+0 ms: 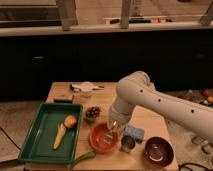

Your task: Place fork in red bowl

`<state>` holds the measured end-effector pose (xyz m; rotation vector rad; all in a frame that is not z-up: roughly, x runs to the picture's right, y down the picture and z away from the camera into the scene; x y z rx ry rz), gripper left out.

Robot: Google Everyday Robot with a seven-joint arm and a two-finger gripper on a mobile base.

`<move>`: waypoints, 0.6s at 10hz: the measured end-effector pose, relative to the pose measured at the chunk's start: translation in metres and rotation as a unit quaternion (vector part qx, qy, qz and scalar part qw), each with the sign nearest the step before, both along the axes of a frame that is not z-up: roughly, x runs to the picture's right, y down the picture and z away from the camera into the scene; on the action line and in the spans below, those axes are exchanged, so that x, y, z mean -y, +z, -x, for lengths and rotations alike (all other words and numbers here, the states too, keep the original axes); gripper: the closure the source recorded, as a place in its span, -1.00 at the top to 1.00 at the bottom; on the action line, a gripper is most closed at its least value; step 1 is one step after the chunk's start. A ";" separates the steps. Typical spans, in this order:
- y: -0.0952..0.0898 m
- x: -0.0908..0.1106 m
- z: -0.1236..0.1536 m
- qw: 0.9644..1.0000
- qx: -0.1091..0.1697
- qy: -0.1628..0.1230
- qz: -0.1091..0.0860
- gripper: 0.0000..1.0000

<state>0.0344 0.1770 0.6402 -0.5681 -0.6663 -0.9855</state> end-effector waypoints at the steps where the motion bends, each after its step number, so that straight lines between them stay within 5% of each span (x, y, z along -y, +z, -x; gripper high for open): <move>1: 0.001 -0.001 0.003 1.000 0.002 -0.001 0.000 -1.00; 6: 0.009 -0.007 0.020 1.000 0.018 -0.011 0.000 -1.00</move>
